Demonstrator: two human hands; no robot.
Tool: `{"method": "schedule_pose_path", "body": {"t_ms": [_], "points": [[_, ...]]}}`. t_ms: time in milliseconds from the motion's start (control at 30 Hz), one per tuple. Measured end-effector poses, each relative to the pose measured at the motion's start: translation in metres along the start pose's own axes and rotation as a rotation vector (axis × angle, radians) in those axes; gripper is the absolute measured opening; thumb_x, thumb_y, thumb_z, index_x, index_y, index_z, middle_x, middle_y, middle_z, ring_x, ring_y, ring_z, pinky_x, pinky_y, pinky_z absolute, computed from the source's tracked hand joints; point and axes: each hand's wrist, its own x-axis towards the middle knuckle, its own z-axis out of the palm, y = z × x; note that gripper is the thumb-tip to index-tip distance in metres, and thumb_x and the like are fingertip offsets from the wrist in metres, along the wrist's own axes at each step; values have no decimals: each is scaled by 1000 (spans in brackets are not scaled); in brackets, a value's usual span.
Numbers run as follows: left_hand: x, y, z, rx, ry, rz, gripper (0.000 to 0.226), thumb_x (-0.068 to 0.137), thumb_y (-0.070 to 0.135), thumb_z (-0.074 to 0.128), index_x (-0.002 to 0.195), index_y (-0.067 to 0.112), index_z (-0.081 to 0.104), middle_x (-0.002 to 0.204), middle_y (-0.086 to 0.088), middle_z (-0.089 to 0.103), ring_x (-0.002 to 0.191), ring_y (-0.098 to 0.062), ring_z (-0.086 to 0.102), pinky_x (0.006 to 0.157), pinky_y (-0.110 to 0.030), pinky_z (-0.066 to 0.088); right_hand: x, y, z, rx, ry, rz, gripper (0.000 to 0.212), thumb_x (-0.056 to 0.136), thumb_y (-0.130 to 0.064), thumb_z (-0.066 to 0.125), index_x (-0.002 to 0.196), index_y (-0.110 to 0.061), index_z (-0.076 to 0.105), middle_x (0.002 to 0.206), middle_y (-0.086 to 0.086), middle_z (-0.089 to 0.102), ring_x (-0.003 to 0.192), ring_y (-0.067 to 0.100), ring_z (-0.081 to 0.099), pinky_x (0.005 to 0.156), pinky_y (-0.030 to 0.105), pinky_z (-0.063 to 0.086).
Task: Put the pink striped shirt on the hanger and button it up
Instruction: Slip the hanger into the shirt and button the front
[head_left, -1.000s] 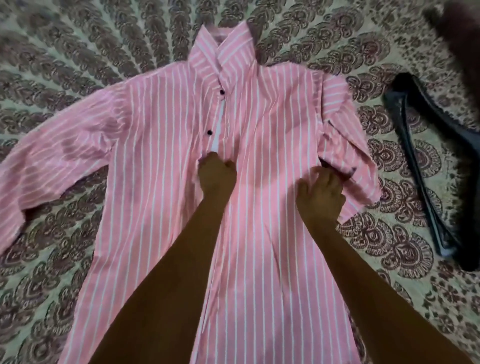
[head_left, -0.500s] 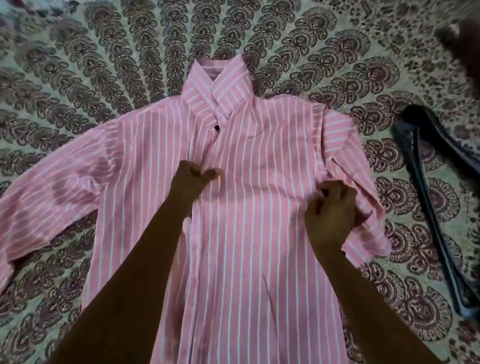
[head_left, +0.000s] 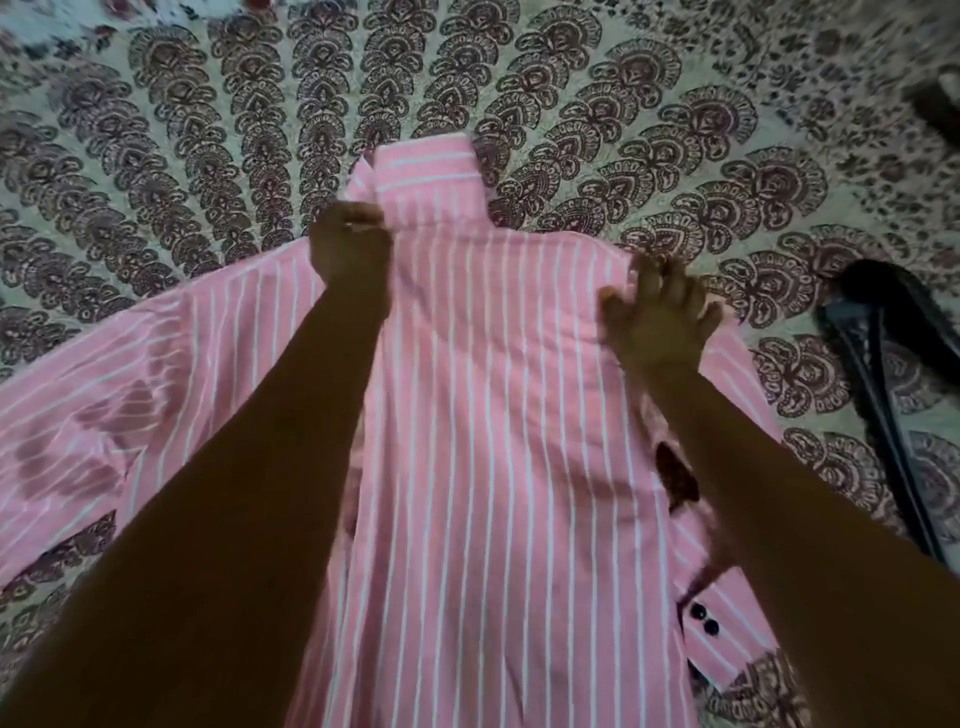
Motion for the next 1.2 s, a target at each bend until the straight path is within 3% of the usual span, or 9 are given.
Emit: {"method": "schedule_pose_path", "body": {"t_ms": [167, 267, 400, 533, 667, 767, 900, 1100, 1200], "points": [[-12, -8, -8, 617, -38, 164, 27, 79, 7, 55, 101, 15, 67, 119, -14, 60, 113, -31, 55, 93, -38, 48, -13, 34, -17, 214, 48, -101, 68, 82, -49, 20, 138, -14, 37, 142, 12, 43, 131, 29, 37, 108, 44, 22], [-46, 5, 9, 761, 2, 441, 30, 78, 11, 48, 103, 19, 63, 127, -16, 50, 123, -33, 43, 96, -41, 40, -43, 69, -29, 83, 147, 99, 66, 77, -44, 25, 127, -7, 46, 125, 20, 51, 116, 36, 46, 96, 45, 34], [-106, 10, 49, 577, -429, 640, 35, 70, 21, 47, 97, 15, 68, 106, -15, 62, 102, -33, 57, 91, -37, 42, -96, 108, -42, 87, -46, 326, 72, 70, -67, 51, 115, -10, 51, 113, 18, 58, 104, 37, 55, 85, 43, 45], [-150, -13, 74, 824, -800, 507, 61, 66, 43, 53, 122, 20, 58, 134, -15, 50, 126, -32, 44, 105, -42, 36, -126, 123, -50, 239, -253, 370, 49, 72, -47, 71, 102, -9, 62, 101, 18, 66, 95, 34, 62, 76, 37, 49], [-162, -27, 75, 1051, -772, 510, 60, 87, 32, 59, 141, 29, 34, 156, -9, 16, 142, -29, 20, 113, -46, 23, -139, 137, -87, 685, 117, 473, 33, 68, -29, 58, 91, -5, 62, 79, 17, 64, 76, 30, 61, 61, 31, 36], [-161, -21, 73, 1106, -754, 408, 61, 84, 40, 58, 140, 29, 36, 154, -10, 19, 141, -28, 23, 114, -44, 21, -154, 153, -120, 331, 457, 177, 20, 70, -14, 52, 86, -3, 56, 82, 20, 61, 70, 34, 56, 59, 28, 25], [-200, -4, 67, 850, -595, 421, 38, 82, 32, 56, 113, 13, 64, 126, -15, 58, 119, -29, 53, 102, -36, 40, -190, 163, -124, 176, 480, -220, 21, 70, -8, 44, 86, -5, 58, 86, 19, 56, 66, 31, 55, 51, 28, 37], [-309, 25, 75, 108, -1120, -491, 49, 92, 54, 39, 106, 12, 60, 90, -7, 67, 81, -19, 64, 73, -29, 51, -224, 144, -127, 262, 528, -196, 41, 56, 11, 60, 89, -11, 50, 87, 16, 57, 62, 29, 56, 47, 25, 40], [-327, 28, 83, -199, -1077, -701, 40, 90, 47, 48, 107, 12, 58, 86, -5, 65, 78, -19, 61, 69, -30, 51, -241, 133, -122, 259, 413, -314, 37, 64, -1, 59, 94, -16, 45, 89, 16, 58, 64, 28, 57, 48, 25, 39]]}}
